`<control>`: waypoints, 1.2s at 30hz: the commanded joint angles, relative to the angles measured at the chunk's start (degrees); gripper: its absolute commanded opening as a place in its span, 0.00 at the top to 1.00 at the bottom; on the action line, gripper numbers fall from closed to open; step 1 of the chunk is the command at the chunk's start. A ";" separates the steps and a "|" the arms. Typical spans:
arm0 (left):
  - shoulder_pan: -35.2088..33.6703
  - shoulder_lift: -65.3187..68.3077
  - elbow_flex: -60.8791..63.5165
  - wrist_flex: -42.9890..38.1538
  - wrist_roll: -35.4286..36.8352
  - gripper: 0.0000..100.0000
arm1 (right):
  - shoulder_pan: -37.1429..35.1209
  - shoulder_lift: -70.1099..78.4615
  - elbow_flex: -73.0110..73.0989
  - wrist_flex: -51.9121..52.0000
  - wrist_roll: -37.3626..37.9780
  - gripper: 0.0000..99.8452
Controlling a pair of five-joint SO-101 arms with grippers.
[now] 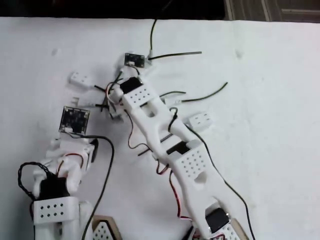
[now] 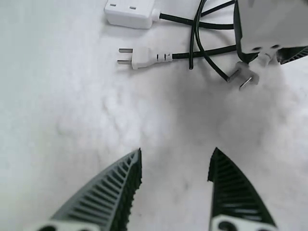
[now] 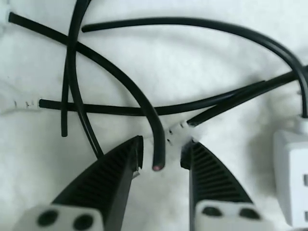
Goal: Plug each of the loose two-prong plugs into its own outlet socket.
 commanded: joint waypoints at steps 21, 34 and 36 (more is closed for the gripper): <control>-0.31 -0.92 -0.18 -0.97 0.18 0.77 | 0.75 -3.56 -6.86 17.80 12.66 0.98; -0.31 -0.92 -0.18 -0.97 0.18 0.77 | 1.80 -9.63 -6.86 14.99 13.89 0.86; -0.31 -0.92 -0.18 -0.97 0.18 0.77 | 1.80 -9.63 -6.68 12.53 12.13 0.80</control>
